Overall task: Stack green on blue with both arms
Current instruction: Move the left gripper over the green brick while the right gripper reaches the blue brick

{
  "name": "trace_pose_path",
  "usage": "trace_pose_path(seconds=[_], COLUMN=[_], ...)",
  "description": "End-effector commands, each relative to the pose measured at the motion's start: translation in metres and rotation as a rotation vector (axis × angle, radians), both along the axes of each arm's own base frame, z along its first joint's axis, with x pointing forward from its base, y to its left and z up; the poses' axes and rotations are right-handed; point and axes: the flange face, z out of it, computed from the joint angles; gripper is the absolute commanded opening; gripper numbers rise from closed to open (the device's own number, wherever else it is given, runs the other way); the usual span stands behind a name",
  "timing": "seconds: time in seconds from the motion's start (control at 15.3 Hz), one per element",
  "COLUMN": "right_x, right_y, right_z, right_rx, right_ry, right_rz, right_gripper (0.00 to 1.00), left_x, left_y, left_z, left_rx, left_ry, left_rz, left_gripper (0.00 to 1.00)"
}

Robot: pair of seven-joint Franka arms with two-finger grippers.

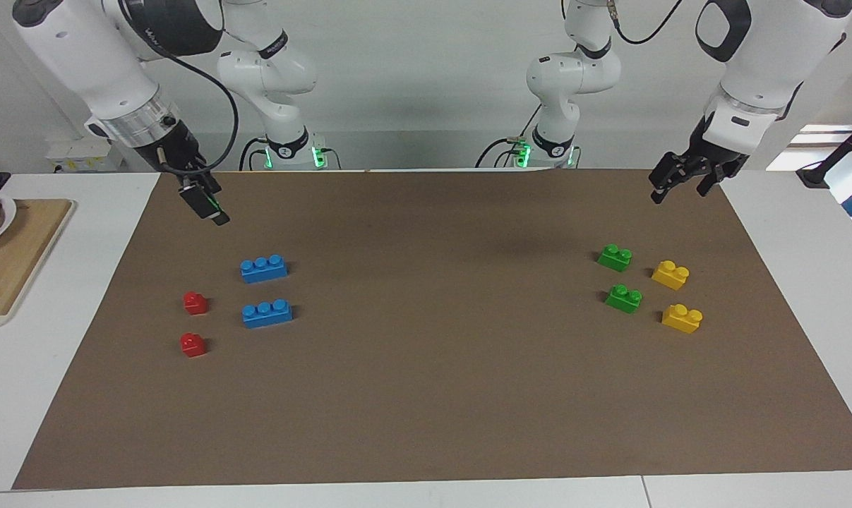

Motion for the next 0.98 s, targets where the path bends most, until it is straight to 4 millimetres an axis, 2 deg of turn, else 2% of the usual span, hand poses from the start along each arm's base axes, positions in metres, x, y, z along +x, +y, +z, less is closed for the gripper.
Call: trace_pose_path(seconds=[0.0, 0.13, 0.26, 0.46, 0.72, 0.92], right_x=[0.013, 0.022, 0.035, 0.053, 0.073, 0.078], right_y=[-0.021, -0.022, -0.029, -0.036, -0.049, -0.051], right_z=[-0.013, -0.025, -0.039, -0.077, -0.137, -0.164], right_rx=[0.121, 0.143, 0.179, 0.233, 0.234, 0.237], right_ry=[0.036, 0.071, 0.103, 0.153, 0.188, 0.175], right_rz=[-0.202, -0.223, -0.259, -0.290, -0.314, -0.275], right_gripper=[0.92, 0.92, 0.92, 0.92, 0.92, 0.92], left_x=[-0.014, -0.019, -0.031, -0.040, -0.031, -0.013], left_y=[0.002, 0.005, 0.001, 0.001, 0.005, 0.007], left_z=[-0.010, -0.015, -0.034, -0.064, -0.097, -0.126], left_rx=[0.012, 0.010, 0.008, -0.005, -0.020, -0.026], left_ry=[0.004, 0.006, -0.017, -0.062, -0.082, -0.073], left_rz=[0.128, 0.247, 0.360, 0.509, 0.640, 0.696], left_gripper=[1.00, 1.00, 1.00, 1.00, 1.00, 1.00])
